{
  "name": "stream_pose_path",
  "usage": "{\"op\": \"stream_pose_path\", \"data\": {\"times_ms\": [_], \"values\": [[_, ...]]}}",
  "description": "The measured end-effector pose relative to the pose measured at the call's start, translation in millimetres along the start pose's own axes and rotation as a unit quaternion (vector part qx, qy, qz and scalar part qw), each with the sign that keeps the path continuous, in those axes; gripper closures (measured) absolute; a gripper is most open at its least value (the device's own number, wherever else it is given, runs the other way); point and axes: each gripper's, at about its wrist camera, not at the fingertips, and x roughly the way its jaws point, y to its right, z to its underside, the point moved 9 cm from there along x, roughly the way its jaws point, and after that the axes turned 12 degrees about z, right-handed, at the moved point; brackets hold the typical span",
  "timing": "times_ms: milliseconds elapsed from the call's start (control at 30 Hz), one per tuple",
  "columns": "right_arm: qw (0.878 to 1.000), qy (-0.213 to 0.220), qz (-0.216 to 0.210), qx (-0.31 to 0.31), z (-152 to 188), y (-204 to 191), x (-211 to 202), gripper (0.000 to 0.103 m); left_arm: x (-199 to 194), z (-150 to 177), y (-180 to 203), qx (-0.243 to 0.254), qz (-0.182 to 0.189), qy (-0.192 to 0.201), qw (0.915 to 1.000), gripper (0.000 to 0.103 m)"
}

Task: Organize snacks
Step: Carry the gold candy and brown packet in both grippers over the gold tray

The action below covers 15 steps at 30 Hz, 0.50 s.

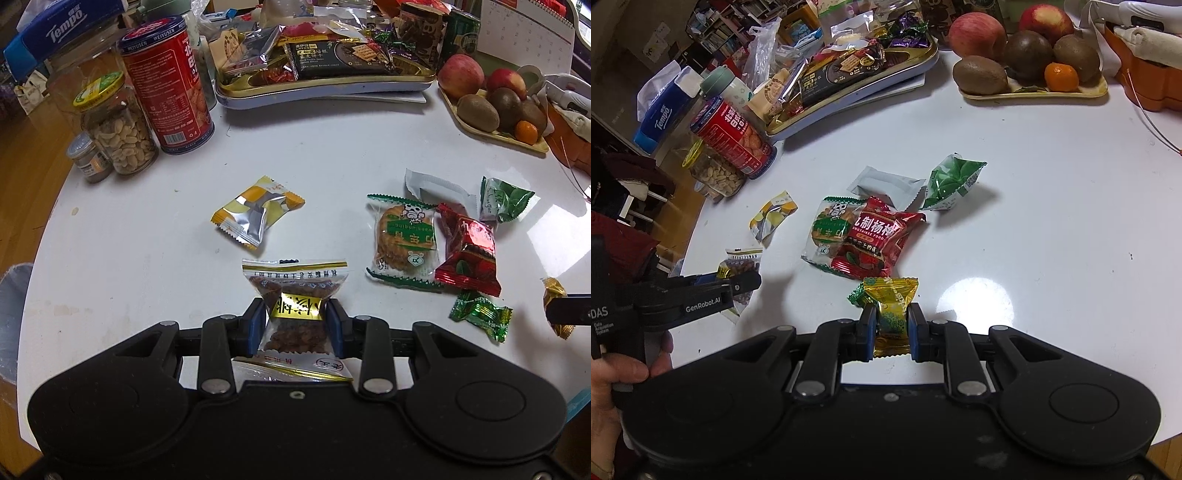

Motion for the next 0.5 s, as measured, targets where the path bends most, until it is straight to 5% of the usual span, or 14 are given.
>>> {"op": "stream_pose_path", "data": {"times_ms": [500], "values": [[1.0, 0.005, 0.009, -0.001, 6.4, 5.5, -6.2, 0.084, -14.8, 15.8, -1.3, -0.022, 0.003, 0.013, 0.9997, 0.059]]}}
